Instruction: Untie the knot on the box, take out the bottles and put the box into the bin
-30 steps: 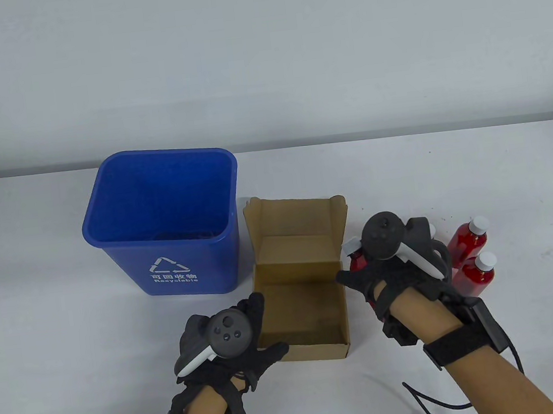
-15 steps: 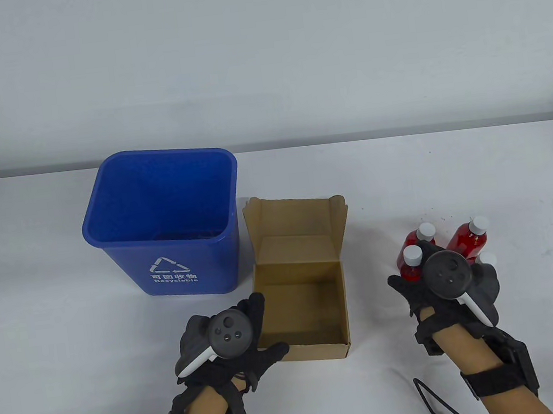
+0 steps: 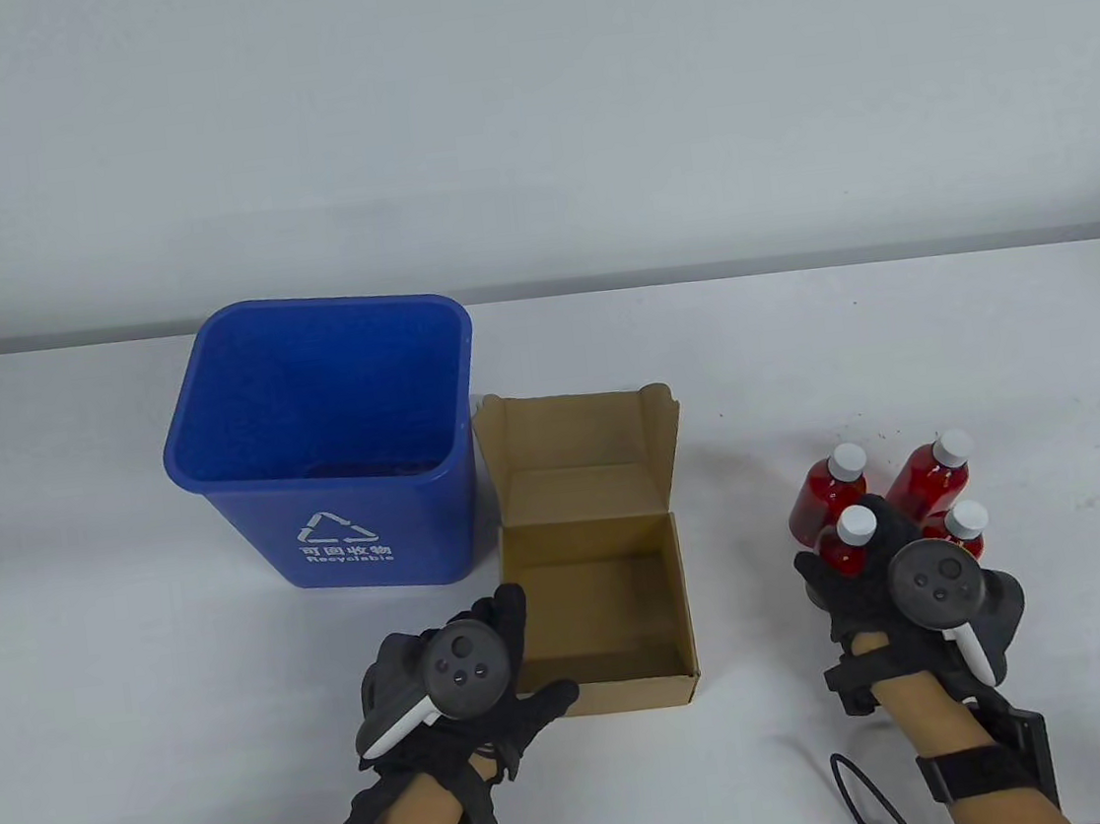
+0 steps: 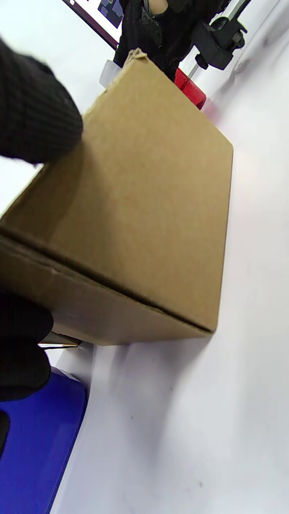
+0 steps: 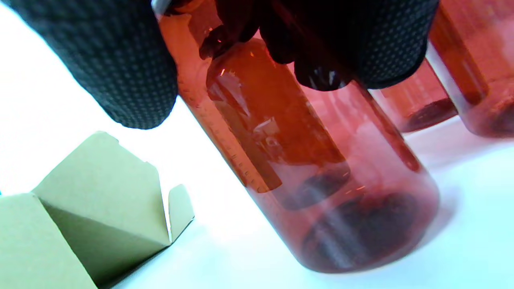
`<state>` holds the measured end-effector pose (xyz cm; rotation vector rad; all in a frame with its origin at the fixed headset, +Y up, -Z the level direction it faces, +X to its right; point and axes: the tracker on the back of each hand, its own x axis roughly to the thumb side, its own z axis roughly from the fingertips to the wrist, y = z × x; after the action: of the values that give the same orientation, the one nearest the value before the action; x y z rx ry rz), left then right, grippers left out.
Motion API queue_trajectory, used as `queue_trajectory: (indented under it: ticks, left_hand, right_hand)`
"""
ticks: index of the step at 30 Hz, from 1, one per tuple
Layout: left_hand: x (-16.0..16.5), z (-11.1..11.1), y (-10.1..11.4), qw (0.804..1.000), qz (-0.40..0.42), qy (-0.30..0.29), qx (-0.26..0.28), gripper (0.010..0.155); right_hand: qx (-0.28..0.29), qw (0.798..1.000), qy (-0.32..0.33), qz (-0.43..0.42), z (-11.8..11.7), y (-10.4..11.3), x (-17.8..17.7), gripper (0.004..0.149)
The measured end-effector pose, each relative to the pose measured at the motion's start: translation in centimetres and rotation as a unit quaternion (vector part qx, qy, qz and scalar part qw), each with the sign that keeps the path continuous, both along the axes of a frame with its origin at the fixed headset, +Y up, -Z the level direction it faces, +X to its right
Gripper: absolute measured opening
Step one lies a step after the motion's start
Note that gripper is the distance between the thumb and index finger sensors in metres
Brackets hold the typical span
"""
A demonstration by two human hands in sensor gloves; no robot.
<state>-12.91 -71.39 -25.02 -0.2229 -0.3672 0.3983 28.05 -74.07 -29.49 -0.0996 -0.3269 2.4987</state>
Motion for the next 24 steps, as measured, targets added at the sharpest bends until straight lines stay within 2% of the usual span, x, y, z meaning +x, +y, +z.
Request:
queue_trajectory:
  ticks: [4, 18, 24]
  left_hand:
    - [-0.1, 0.0, 0.0, 1.0, -0.001, 0.001, 0.003, 0.102]
    - [-1.1, 0.3, 1.1, 0.999, 0.023, 0.01, 0.032, 0.101]
    - [-1.2, 0.5, 1.4, 0.999, 0.023, 0.012, 0.045, 0.099]
  right_hand:
    - [-0.005, 1.0, -0.004, -0.001, 0.4, 0.3, 0.4, 0.086]
    - [0.106, 0.994, 0.005, 0.024, 3.0, 5.4, 0.4, 0.083]
    - [0.161, 0.984, 0.051, 0.06, 4.8, 7.6, -1.7, 0.077]
